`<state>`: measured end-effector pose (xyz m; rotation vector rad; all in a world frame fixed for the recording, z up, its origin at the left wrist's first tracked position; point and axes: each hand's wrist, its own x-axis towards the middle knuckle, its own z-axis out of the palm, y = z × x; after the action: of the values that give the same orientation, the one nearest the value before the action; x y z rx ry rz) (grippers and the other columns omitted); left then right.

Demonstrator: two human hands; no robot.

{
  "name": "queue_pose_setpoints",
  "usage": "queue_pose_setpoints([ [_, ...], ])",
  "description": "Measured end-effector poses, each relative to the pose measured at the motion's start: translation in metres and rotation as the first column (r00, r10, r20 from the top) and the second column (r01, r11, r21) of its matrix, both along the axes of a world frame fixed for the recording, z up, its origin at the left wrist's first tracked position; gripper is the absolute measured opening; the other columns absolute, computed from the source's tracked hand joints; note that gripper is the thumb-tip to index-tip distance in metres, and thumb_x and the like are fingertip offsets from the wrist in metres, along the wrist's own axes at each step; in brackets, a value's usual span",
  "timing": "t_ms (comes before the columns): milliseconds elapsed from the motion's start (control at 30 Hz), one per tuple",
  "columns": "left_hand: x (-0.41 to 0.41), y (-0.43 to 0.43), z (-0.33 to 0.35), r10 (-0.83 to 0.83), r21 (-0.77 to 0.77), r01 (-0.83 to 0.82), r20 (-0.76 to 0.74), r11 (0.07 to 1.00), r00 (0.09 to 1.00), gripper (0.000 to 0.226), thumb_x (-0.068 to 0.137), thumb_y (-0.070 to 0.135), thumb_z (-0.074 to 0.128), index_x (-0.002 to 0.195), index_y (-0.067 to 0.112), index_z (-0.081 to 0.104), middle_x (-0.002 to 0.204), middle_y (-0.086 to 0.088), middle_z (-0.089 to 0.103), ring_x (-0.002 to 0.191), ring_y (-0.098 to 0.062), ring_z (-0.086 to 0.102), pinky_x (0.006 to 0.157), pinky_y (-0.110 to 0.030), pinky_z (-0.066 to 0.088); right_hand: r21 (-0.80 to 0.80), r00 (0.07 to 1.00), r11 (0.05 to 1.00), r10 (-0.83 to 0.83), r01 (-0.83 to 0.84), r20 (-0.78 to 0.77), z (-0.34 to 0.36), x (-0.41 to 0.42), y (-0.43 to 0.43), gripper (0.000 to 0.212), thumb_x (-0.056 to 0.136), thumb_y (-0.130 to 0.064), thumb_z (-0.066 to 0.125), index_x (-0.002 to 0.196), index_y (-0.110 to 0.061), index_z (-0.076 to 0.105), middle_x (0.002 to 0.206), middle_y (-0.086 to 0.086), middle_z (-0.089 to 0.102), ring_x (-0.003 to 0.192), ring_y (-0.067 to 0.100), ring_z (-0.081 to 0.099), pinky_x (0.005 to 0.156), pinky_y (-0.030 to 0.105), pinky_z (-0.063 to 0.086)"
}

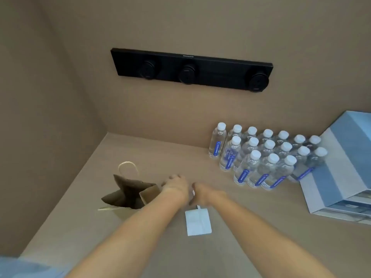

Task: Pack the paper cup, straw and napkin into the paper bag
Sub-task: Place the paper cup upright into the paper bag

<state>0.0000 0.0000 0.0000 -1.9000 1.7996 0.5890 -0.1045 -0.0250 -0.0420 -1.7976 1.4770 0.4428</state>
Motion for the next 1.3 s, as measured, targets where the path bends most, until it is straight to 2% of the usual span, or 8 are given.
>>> queue_pose_setpoints([
  [133,0.003,0.002,-0.017,0.264,0.031,-0.263,-0.034,0.964,0.964,0.105,0.088,0.016,0.073,0.157,0.005,-0.006,0.161,-0.029,0.009,0.141,-0.051,0.034,0.113,-0.05,0.041,-0.02,0.994,0.998,-0.064,0.066,0.084,-0.013,0.006,0.003,0.087,0.064,-0.039,0.082,0.136,-0.015,0.039,0.129,0.007,0.057,0.107,0.028,0.062,0.084,0.038,0.057],
  [200,0.006,0.003,-0.025,0.365,0.043,-0.362,-0.103,0.931,0.925,0.109,0.088,0.015,0.073,0.157,0.012,-0.012,0.161,-0.027,0.009,0.14,-0.047,0.038,0.112,-0.045,0.043,-0.022,0.984,0.996,-0.084,0.088,0.157,-0.022,0.011,0.005,0.084,0.065,-0.034,0.084,0.134,-0.015,0.04,0.133,0.008,0.055,0.116,0.029,0.057,0.093,0.039,0.053],
  [333,0.008,0.007,-0.04,0.547,0.077,-0.552,-0.305,0.83,0.78,0.106,0.086,0.01,0.072,0.157,0.014,-0.007,0.153,-0.02,0.028,0.133,-0.038,0.049,0.11,-0.039,0.043,-0.027,0.935,0.982,-0.168,0.186,0.313,-0.038,0.018,0.009,0.053,0.069,-0.017,0.077,0.114,-0.017,0.05,0.118,0.011,0.062,0.103,0.032,0.062,0.086,0.044,0.056],
  [533,0.012,0.015,-0.049,0.617,0.029,-0.692,-0.48,0.722,0.624,0.081,0.084,0.005,0.071,0.148,0.006,0.021,0.144,-0.019,0.041,0.127,-0.037,0.051,0.103,-0.04,0.045,0.081,0.821,0.935,-0.342,0.345,0.456,-0.047,0.022,0.015,0.047,0.076,-0.012,0.062,0.121,-0.023,0.055,0.121,0.008,0.065,0.109,0.034,0.062,0.089,0.043,0.054],
  [733,0.015,0.021,-0.051,0.544,-0.03,-0.629,-0.47,0.777,0.695,0.056,0.085,0.005,0.068,0.135,-0.001,0.041,0.14,-0.02,0.043,0.125,-0.038,0.053,0.1,-0.04,0.048,0.12,0.767,0.918,-0.384,0.379,0.514,-0.05,0.014,0.018,0.052,0.076,-0.009,0.066,0.123,-0.025,0.051,0.118,0.008,0.065,0.092,0.027,0.061,0.078,0.043,0.053],
  [867,0.012,0.018,-0.039,0.495,-0.066,-0.606,-0.509,0.793,0.704,0.056,0.084,0.005,0.07,0.132,0.0,0.044,0.138,-0.019,0.046,0.122,-0.037,0.056,0.098,-0.039,0.05,0.074,0.763,0.927,-0.347,0.368,0.546,-0.034,-0.001,0.018,0.053,0.073,-0.009,0.072,0.119,-0.022,0.05,0.111,0.001,0.064,0.099,0.025,0.063,0.082,0.042,0.057],
  [1033,0.013,0.007,-0.002,0.381,-0.111,-0.576,-0.647,0.81,0.661,0.054,0.078,0.006,0.078,0.124,0.004,0.05,0.128,-0.019,0.058,0.103,-0.032,0.058,0.082,-0.037,0.053,-0.039,0.726,0.914,-0.294,0.403,0.622,0.011,-0.018,0.013,0.053,0.076,-0.007,0.076,0.121,-0.016,0.05,0.112,0.0,0.061,0.087,0.018,0.061,0.06,0.027,0.05],
  [1300,0.045,-0.016,0.096,0.027,-0.314,-0.416,-0.771,0.853,0.636,0.059,0.07,0.017,0.087,0.121,0.012,0.058,0.125,-0.007,0.065,0.109,-0.025,0.061,0.075,-0.026,0.043,-0.307,0.74,0.834,-0.165,0.458,0.652,0.125,-0.02,0.01,0.053,0.077,-0.025,0.077,0.124,-0.023,0.052,0.111,-0.006,0.063,0.095,0.021,0.067,0.084,0.044,0.057],
])
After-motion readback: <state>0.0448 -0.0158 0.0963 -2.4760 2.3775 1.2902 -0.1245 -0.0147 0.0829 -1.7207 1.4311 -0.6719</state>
